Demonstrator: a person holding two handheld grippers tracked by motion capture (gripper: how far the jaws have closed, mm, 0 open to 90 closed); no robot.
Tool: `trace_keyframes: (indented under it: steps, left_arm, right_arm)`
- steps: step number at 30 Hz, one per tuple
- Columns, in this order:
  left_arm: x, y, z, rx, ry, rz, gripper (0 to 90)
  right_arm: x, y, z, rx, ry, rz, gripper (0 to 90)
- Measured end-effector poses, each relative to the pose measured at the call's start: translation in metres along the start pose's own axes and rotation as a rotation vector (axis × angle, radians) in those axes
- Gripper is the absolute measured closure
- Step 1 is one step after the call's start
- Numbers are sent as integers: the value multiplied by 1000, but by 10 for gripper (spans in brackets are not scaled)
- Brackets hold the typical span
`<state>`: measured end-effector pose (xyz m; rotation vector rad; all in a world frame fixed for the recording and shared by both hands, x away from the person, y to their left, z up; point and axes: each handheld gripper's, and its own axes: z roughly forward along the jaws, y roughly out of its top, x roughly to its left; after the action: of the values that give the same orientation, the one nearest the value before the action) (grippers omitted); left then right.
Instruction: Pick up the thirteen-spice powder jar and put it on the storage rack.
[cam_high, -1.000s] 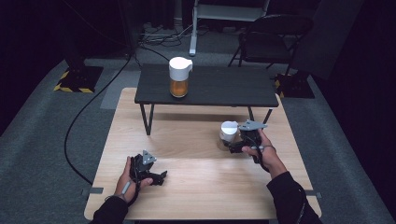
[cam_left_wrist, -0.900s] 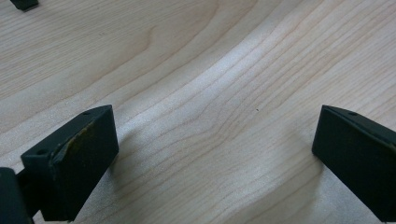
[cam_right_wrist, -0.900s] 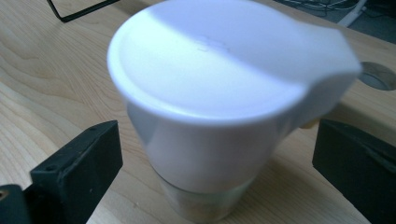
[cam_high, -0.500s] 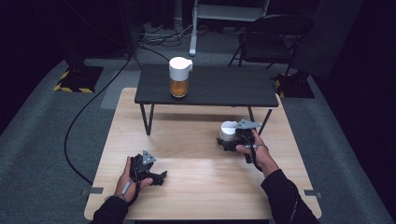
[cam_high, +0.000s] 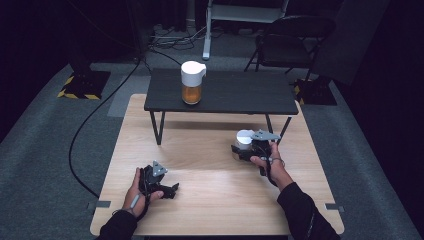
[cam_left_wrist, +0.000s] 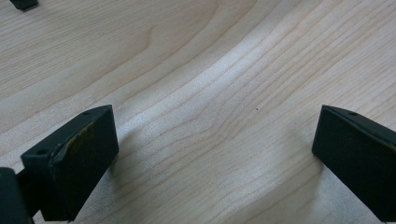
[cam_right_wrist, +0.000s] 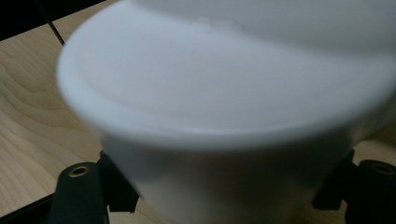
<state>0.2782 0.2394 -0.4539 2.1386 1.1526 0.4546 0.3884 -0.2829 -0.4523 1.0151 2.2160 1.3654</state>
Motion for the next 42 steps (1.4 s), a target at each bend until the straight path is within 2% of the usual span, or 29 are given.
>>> trace_keyframes:
  steps: [6,14,26,42]
  left_arm:
    - [0,0,0,0,0,0,4]
    - [0,0,0,0,1,2,4]
    - [0,0,0,0,0,0,4]
    - [0,0,0,0,0,0,4]
  right_arm:
    - [3,-1,-3,-23,-1,-16,291]
    - [6,3,-16,-51,-6,-25,293]
    - [15,22,-44,-66,-8,-35,296]
    - [32,56,-89,-99,-46,-47,299]
